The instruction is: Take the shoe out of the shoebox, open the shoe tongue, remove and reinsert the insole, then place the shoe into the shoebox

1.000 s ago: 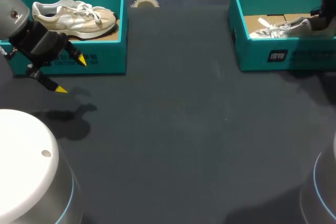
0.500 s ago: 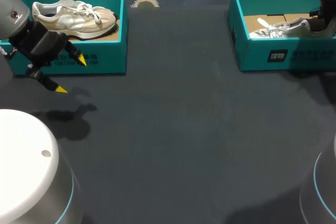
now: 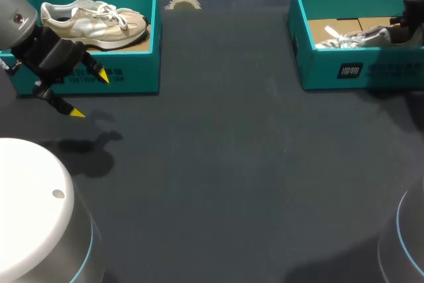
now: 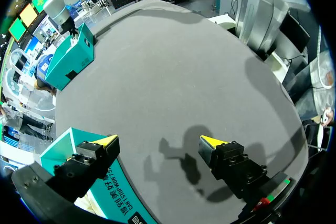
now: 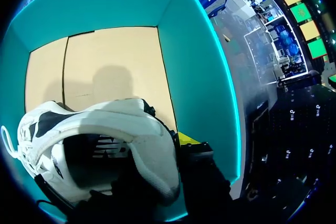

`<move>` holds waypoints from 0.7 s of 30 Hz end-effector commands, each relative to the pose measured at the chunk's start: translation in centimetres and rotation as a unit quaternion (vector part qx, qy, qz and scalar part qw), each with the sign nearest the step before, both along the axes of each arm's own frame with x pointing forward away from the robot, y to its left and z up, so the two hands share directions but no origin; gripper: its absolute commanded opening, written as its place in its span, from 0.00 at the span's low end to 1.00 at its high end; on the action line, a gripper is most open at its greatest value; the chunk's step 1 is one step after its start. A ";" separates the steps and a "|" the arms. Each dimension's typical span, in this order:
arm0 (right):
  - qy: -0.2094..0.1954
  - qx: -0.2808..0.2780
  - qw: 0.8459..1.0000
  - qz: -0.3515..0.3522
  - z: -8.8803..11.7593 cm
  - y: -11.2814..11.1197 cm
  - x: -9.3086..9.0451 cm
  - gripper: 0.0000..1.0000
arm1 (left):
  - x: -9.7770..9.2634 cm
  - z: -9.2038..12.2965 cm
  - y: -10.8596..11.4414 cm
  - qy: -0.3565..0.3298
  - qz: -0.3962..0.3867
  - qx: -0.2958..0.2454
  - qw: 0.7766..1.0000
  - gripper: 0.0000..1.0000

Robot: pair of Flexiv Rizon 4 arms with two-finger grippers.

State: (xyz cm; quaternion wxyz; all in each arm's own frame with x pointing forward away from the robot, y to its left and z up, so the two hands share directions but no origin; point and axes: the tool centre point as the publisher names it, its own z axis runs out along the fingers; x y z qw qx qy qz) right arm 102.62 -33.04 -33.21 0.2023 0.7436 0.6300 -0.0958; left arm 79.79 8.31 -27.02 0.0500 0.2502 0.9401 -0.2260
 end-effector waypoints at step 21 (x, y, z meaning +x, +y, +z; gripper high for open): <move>0.017 0.035 0.999 -0.008 -2.9 -0.3 0.9 0.00 | -0.1 0.0 0.0 -0.001 0.000 0.001 1.000 1.00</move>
